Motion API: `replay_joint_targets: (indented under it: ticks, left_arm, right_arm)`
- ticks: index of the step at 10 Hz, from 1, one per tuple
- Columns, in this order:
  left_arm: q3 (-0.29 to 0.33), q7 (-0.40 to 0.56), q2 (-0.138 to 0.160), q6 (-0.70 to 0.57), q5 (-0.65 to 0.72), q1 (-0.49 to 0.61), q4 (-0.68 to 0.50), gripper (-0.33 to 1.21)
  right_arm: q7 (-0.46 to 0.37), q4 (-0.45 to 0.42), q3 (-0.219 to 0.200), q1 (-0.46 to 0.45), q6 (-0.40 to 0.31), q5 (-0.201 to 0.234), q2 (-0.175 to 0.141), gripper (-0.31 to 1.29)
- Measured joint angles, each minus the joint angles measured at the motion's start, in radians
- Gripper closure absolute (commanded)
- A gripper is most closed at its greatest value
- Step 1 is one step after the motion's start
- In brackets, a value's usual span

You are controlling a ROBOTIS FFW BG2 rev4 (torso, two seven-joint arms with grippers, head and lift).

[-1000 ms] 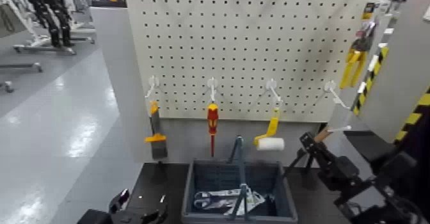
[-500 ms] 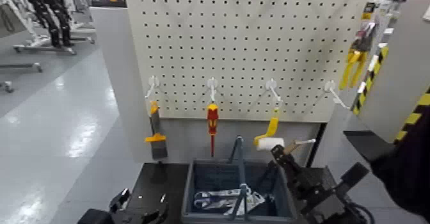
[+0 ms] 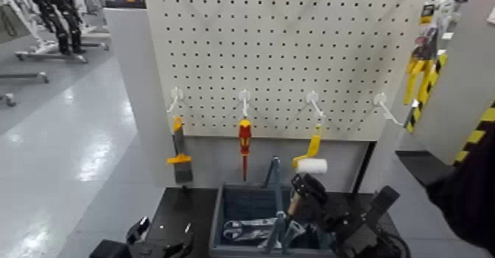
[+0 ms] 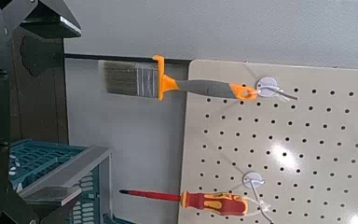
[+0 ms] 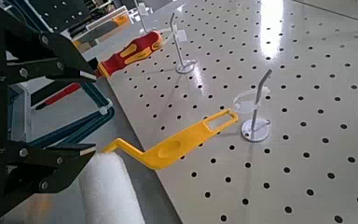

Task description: Put the tool with the wooden handle into the crate.

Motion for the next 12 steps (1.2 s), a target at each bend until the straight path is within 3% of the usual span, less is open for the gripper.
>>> replay_joint_targets:
  ticks: [4,5,12]
  left_arm:
    - [0.002,-0.001,0.0,-0.002,0.001,0.002,0.0,0.11]
    - [0.002,-0.001,0.0,-0.002,0.001,0.002,-0.001,0.11]
    - [0.006,0.0,0.0,-0.005,0.003,0.009,-0.002,0.11]
  right_arm:
    - [-0.021,-0.053,-0.028,0.024,0.006,0.048,-0.001,0.15]
    - [-0.052,-0.081,-0.036,0.036,0.006,0.077,0.001,0.15]
    - [-0.383,-0.366,-0.107,0.232,0.01,0.414,0.033,0.15]
